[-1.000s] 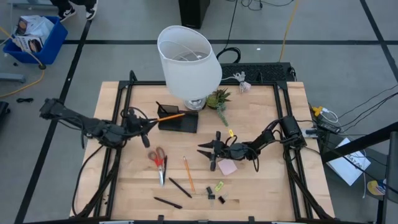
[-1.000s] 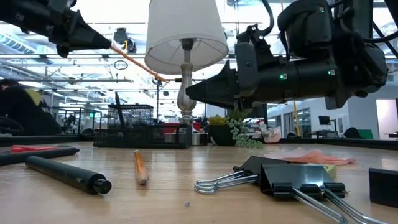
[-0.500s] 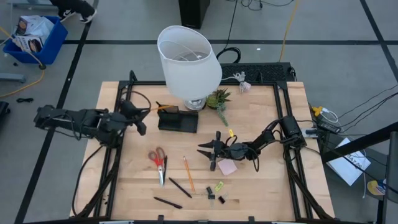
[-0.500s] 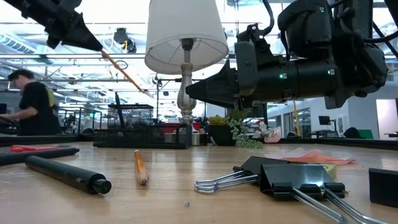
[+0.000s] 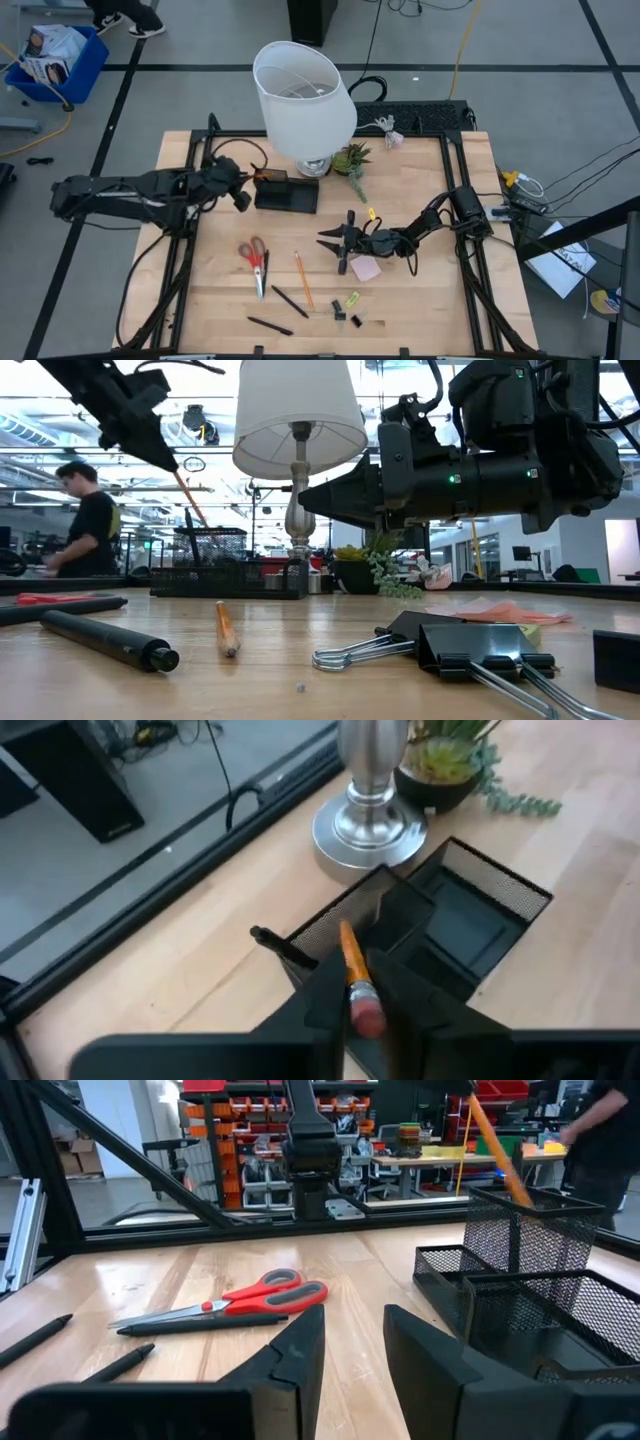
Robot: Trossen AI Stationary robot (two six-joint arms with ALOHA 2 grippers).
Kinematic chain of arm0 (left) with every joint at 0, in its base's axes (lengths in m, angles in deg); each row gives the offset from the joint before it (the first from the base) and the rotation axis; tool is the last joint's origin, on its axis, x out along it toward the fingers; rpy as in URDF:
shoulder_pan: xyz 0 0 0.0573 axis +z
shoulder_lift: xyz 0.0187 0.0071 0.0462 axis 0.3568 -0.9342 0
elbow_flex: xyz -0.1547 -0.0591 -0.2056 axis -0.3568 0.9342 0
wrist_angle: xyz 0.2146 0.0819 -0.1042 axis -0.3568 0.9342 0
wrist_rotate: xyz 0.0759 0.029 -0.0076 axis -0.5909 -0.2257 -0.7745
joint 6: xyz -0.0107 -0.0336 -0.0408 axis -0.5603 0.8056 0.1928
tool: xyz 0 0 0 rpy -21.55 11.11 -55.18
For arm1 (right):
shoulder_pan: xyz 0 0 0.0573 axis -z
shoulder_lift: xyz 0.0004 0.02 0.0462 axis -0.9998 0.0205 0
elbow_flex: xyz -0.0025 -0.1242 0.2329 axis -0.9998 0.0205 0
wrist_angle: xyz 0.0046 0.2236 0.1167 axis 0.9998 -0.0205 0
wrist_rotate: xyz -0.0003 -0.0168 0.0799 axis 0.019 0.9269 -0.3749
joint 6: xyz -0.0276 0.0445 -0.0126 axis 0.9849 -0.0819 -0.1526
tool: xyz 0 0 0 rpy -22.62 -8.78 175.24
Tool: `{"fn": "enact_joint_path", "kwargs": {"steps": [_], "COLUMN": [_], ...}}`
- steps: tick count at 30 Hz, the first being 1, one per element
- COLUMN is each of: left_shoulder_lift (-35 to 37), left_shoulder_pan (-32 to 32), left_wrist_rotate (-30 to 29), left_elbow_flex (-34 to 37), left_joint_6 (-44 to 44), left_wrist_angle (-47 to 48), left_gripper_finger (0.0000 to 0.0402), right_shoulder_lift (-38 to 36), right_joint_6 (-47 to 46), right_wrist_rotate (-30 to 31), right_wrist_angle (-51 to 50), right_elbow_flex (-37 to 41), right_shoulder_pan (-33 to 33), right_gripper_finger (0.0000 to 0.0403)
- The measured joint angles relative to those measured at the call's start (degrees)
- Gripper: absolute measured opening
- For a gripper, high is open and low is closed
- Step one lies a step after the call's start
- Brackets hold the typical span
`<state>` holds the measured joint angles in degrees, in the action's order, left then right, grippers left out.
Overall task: Pick and place office supplies into organizer
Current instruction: Put the orange pencil into the black desk organizer, then put the pink sticky note into the black desk organizer
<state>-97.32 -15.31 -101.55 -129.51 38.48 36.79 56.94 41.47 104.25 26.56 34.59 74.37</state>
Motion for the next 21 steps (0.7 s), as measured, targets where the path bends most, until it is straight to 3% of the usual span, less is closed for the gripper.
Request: {"fn": "enact_joint_path", "kwargs": {"steps": [4, 10, 21], "left_shoulder_lift": [-2.53, -3.86, -3.66], "left_shoulder_pan": [2.73, 3.71, -1.85], "left_wrist_rotate": [3.21, 3.01, 6.36], "left_elbow_flex": [0.00, 0.00, 0.76], "left_joint_6": [-1.57, -1.46, 1.14], "left_wrist_angle": [-1.55, -2.09, -3.33], "left_gripper_finger": [0.0087, 0.0100, 0.0100], "right_shoulder_lift": [0.00, 0.00, 0.00], "right_joint_6": [0.00, 0.00, -7.74], "right_wrist_rotate": [0.00, 0.00, -2.02], "right_wrist_angle": [-0.02, -0.39, 0.22], "right_elbow_flex": [0.00, 0.00, 0.00], "right_shoulder_pan": [0.00, 0.00, -0.02], "right_gripper_finger": [0.0100, 0.0100, 0.0100]}}
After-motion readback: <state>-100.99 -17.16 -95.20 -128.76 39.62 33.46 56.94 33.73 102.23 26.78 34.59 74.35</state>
